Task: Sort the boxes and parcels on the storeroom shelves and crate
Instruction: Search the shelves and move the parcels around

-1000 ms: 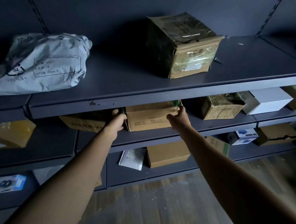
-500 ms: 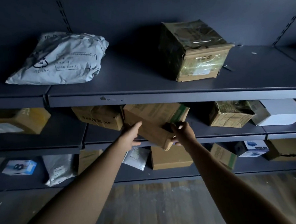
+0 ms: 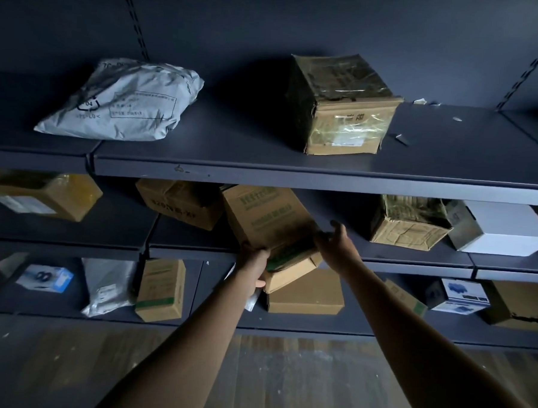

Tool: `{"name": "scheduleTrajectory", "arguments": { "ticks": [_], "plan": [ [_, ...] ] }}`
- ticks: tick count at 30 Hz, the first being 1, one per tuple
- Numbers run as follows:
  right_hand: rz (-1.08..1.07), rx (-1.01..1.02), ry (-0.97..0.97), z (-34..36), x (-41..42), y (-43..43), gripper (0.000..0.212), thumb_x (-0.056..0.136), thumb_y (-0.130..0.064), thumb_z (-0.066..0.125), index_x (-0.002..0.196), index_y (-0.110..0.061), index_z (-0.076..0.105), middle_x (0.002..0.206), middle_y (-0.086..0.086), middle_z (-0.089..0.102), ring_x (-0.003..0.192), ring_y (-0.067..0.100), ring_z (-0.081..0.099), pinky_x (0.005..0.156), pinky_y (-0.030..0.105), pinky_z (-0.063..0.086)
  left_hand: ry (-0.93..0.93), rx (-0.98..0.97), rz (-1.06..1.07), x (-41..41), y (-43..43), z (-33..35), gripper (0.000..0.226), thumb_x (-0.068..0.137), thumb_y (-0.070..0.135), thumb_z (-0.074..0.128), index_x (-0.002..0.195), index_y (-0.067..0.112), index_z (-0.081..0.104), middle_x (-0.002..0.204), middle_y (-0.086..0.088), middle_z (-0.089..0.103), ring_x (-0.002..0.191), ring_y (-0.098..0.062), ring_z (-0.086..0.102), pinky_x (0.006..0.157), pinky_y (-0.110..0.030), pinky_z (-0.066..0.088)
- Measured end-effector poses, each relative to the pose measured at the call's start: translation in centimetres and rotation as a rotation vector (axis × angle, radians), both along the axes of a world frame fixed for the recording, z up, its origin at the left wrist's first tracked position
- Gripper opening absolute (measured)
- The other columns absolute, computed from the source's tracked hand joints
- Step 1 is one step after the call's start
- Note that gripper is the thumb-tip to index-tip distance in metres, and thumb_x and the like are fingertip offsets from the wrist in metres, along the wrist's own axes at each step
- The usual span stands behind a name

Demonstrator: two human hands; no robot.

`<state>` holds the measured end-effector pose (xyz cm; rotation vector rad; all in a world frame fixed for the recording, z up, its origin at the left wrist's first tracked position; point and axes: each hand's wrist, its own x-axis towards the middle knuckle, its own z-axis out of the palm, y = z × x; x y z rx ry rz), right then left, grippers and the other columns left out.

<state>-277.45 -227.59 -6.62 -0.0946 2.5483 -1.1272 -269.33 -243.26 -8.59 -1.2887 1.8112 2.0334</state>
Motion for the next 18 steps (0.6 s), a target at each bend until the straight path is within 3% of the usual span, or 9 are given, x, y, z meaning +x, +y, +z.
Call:
{"name": "scheduleTrajectory", "arguments": {
  "ticks": [5, 8, 10, 14, 16, 18],
  "plan": [
    [0.085, 0.064, -0.065, -1.4, 1.7, 0.8, 0.051, 0.097, -0.042, 0.048, 0.143, -0.021, 0.042, 0.132, 0.021, 0.048, 0.118, 0.038, 0.049, 0.092, 0.039, 0.045, 0.037, -0.096, -0.018, 2.7, 0.7, 1.4, 0.039, 0.095, 0.011, 0.053, 0.133, 0.011, 0.047, 0.125, -0.01, 0.054, 0.106, -0.025, 0.052, 0.084, -0.034, 0.045],
    [0.002, -0.062, -0.106, -1.3, 3.5, 2.1, 0.046, 0.093, -0.044, 0.058, 0.128, -0.017, 0.047, 0.124, 0.017, 0.054, 0.107, 0.032, 0.056, 0.088, 0.044, 0.051, 0.028, -0.113, -0.069, 4.7, 1.3, 2.0, 0.033, 0.093, 0.017, 0.055, 0.126, 0.015, 0.049, 0.114, -0.005, 0.058, 0.102, -0.024, 0.052, 0.097, -0.043, 0.048],
    [-0.049, -0.2, -0.137, -0.8, 4.7, 2.7, 0.042, 0.091, -0.04, 0.063, 0.116, -0.014, 0.042, 0.12, 0.016, 0.056, 0.104, 0.03, 0.059, 0.088, 0.045, 0.052, 0.026, -0.122, -0.073, 6.3, 2.1, 2.6, 0.028, 0.089, 0.02, 0.057, 0.114, 0.02, 0.046, 0.098, 0.005, 0.053, 0.099, -0.02, 0.05, 0.097, -0.046, 0.049],
    [-0.033, -0.314, -0.131, 0.5, 6.8, 4.0, 0.04, 0.091, -0.031, 0.065, 0.11, -0.013, 0.035, 0.109, 0.011, 0.058, 0.097, 0.026, 0.06, 0.082, 0.043, 0.053, 0.073, -0.142, -0.05, 9.1, 3.6, 3.7, 0.042, 0.082, 0.036, 0.07, 0.112, 0.022, 0.044, 0.116, -0.002, 0.058, 0.101, -0.02, 0.056, 0.089, -0.042, 0.052],
    [-0.02, -0.382, -0.151, 0.7, 8.0, 4.7, 0.041, 0.09, -0.029, 0.066, 0.111, -0.012, 0.036, 0.106, 0.008, 0.057, 0.093, 0.021, 0.059, 0.073, 0.032, 0.052, 0.097, -0.158, -0.033, 10.3, 4.3, 4.7, 0.048, 0.083, 0.031, 0.074, 0.116, 0.017, 0.042, 0.118, -0.001, 0.058, 0.099, -0.017, 0.055, 0.088, -0.038, 0.05],
    [-0.017, -0.435, -0.174, 0.9, 9.1, 5.4, 0.038, 0.091, -0.028, 0.066, 0.115, -0.014, 0.039, 0.109, 0.007, 0.058, 0.095, 0.02, 0.06, 0.076, 0.032, 0.053, 0.108, -0.235, -0.066, 11.4, 5.0, 5.8, 0.055, 0.083, 0.024, 0.075, 0.123, 0.015, 0.039, 0.123, 0.002, 0.056, 0.103, -0.016, 0.052, 0.091, -0.034, 0.044]
  ]
}}
